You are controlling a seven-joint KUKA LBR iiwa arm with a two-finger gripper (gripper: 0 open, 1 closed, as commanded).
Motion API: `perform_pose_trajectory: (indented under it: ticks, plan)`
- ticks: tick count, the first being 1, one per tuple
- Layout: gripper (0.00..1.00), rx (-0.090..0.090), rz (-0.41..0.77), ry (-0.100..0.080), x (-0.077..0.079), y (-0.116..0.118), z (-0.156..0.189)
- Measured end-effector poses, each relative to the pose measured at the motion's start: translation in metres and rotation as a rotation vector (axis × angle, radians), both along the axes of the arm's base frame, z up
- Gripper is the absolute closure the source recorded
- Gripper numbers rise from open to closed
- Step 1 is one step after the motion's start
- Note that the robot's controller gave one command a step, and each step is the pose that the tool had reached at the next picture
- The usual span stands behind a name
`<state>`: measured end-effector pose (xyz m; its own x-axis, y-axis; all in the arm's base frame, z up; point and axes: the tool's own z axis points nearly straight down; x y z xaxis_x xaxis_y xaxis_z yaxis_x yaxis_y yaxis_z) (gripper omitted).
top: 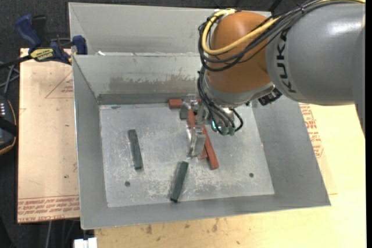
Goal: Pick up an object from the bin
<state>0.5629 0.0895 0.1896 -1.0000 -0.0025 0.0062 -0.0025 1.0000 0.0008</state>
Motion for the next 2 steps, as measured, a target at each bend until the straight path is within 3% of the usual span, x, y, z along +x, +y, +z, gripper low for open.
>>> perform_pose_trajectory:
  ticks: [1,2]
  plan:
    - [0.00,0.001,-0.003,-0.007,0.002,0.000,0.004]
    - [0.00,0.000,0.224,-0.017,0.010,0.039,-0.041]
